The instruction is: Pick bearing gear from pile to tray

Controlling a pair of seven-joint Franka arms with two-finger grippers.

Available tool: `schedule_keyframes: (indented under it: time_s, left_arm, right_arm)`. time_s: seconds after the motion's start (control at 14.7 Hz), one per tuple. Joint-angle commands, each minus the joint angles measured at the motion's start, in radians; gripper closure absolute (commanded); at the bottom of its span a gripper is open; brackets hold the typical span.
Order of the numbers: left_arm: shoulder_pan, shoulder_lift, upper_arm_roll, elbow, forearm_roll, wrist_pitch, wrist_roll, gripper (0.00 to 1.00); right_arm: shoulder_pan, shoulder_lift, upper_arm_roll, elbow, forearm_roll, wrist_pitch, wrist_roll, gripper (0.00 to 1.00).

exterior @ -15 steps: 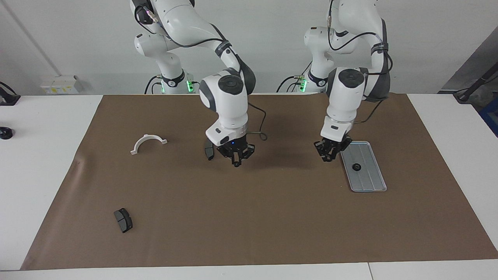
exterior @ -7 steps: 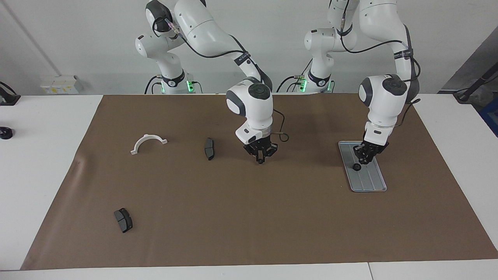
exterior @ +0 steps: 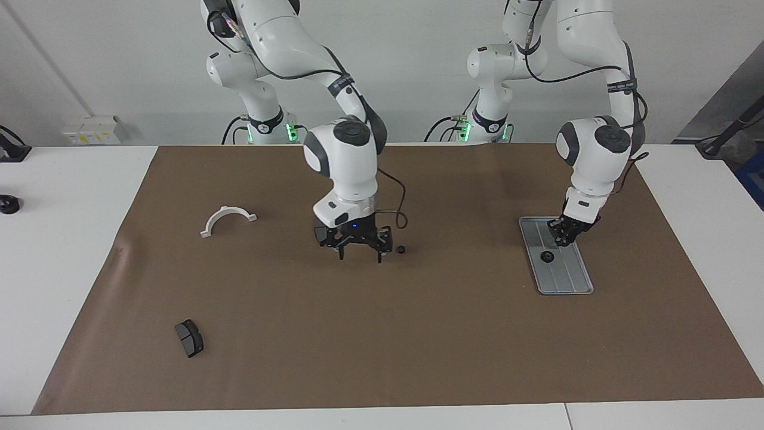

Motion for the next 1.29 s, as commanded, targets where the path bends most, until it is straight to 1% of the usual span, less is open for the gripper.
schedule_keyframes:
  time_s: [0.0, 0.07, 0.14, 0.2, 0.27, 0.41, 0.48, 0.54, 0.61, 0.75, 0.88, 0.95, 1.02, 1.15, 1.22]
  left_arm:
    - [0.013, -0.013, -0.014, -0.027, -0.006, 0.015, 0.02, 0.51]
    - [0.007, -0.013, -0.014, -0.025, -0.006, 0.014, 0.02, 0.26]
    - [0.005, -0.012, -0.014, -0.022, -0.006, 0.011, 0.019, 0.06]
    - [0.004, -0.012, -0.014, -0.016, -0.006, 0.0, 0.018, 0.0]
    - [0.001, -0.012, -0.015, -0.001, -0.006, -0.024, 0.015, 0.0]
    - [-0.007, -0.028, -0.022, 0.075, -0.006, -0.176, 0.015, 0.0]
    - [-0.037, -0.038, -0.031, 0.126, -0.008, -0.239, 0.014, 0.0]
    - [-0.071, -0.038, -0.031, 0.155, -0.008, -0.276, 0.006, 0.0]
    - [-0.111, -0.036, -0.031, 0.172, -0.008, -0.287, -0.001, 0.0]
    - [-0.191, -0.033, -0.028, 0.174, -0.003, -0.276, -0.044, 0.0]
    - [-0.263, -0.027, -0.028, 0.186, 0.001, -0.262, -0.092, 0.0]
    - [-0.303, -0.024, -0.028, 0.191, 0.001, -0.253, -0.131, 0.0]
    - [-0.335, -0.022, -0.028, 0.191, 0.001, -0.243, -0.159, 0.0]
    - [-0.399, -0.015, -0.031, 0.191, 0.001, -0.226, -0.208, 0.0]
    - [-0.429, 0.01, -0.029, 0.195, 0.001, -0.201, -0.237, 0.0]
  right_arm:
    - [-0.109, -0.081, 0.019, -0.022, 0.002, -0.096, -0.152, 0.0]
    - [-0.138, -0.105, 0.017, -0.022, 0.003, -0.136, -0.181, 0.0]
    - [-0.179, -0.131, 0.017, -0.021, 0.003, -0.17, -0.204, 0.0]
    - [-0.219, -0.154, 0.02, -0.021, 0.003, -0.202, -0.244, 0.0]
    - [-0.245, -0.18, 0.02, -0.021, 0.005, -0.234, -0.311, 0.0]
    - [-0.294, -0.237, 0.016, -0.021, 0.075, -0.279, -0.378, 0.0]
    - [-0.326, -0.26, 0.017, -0.019, 0.106, -0.305, -0.39, 0.0]
    - [-0.347, -0.282, 0.016, -0.012, 0.114, -0.34, -0.407, 0.0]
    - [-0.354, -0.305, 0.013, 0.001, 0.115, -0.391, -0.434, 0.0]
    - [-0.371, -0.337, 0.007, 0.047, 0.115, -0.501, -0.465, 0.0]
    - [-0.4, -0.366, 0.007, 0.077, 0.114, -0.579, -0.478, 0.0]
    - [-0.413, -0.383, 0.007, 0.082, 0.114, -0.621, -0.51, 0.0]
    - [-0.431, -0.417, 0.007, 0.071, 0.114, -0.653, -0.559, 0.0]
    - [-0.437, -0.432, 0.007, 0.047, 0.115, -0.667, -0.579, 0.0]
    - [-0.443, -0.432, 0.008, 0.054, 0.117, -0.707, -0.579, 0.0]
